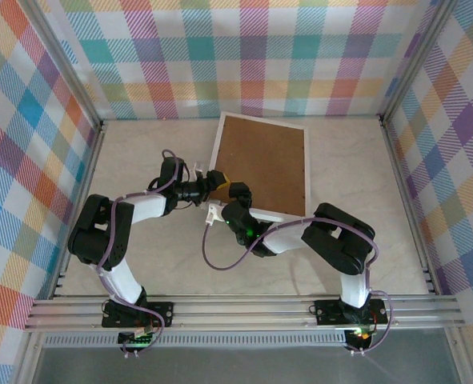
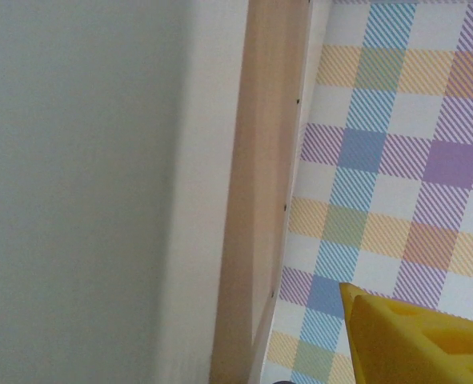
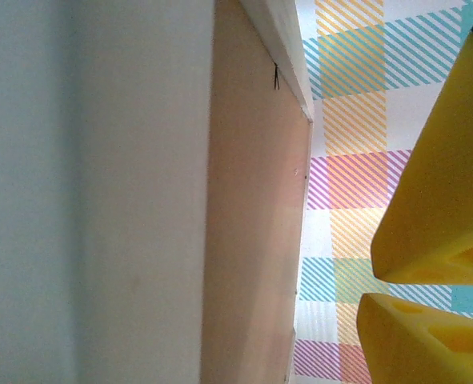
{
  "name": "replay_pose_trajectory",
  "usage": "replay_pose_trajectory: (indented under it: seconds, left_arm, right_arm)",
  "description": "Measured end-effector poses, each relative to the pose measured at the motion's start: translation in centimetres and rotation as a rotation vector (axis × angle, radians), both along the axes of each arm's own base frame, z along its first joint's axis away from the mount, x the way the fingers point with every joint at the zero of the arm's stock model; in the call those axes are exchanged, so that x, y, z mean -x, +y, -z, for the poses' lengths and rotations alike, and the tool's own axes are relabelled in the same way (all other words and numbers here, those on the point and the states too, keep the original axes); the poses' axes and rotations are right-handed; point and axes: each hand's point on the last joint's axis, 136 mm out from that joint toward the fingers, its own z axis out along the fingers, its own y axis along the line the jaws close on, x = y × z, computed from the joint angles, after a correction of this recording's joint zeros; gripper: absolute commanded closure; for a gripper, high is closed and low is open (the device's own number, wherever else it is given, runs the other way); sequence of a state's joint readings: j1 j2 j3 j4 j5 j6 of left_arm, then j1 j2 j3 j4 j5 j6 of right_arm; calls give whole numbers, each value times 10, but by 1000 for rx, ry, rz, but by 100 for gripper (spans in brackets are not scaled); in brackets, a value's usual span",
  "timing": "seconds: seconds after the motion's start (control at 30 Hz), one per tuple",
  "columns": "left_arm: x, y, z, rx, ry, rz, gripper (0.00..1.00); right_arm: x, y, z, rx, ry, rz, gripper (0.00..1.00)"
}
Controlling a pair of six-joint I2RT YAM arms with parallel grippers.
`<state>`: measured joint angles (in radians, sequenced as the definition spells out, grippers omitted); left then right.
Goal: Put the photo into the frame
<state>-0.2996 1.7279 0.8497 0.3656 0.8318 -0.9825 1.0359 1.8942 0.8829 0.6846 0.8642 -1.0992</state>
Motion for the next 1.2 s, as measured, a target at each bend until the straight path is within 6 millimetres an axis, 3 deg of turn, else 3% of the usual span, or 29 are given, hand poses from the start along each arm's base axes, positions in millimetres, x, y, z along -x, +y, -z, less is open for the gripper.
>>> replay_pose_trajectory:
  seconds: [0.13,0.33,0.5,0.7,0.8,0.97,1.03,1.1,1.2]
  left_arm:
    - [0,0,0,2,1,0,34]
    - [0,-1,-1,13,21,-5,0]
    - [0,2,0,12,28,-14,0]
    - [-7,13,-1,17,26,-39,0]
    - [-16,31,-2,23,25,-83,0]
    - [-35,88,-11,18,-2,-226,0]
    - [-41,106,-19,14,-24,-277,0]
    - [-44,116,-24,9,-41,-310,0]
    - [-44,118,-24,6,-42,-318,0]
  right_arm:
    - [0,0,-1,0,-10,-4,68]
    - [4,-4,4,20,-11,-7,69]
    - [10,-6,8,37,-8,-12,69]
    - [14,-12,10,52,8,-10,77]
    - [17,-14,13,76,26,-12,83]
    - [25,-22,14,118,80,-5,86]
    - [25,-21,5,101,94,3,88]
    - [22,-16,-11,54,100,13,100]
    - [20,-7,-45,-52,100,23,100]
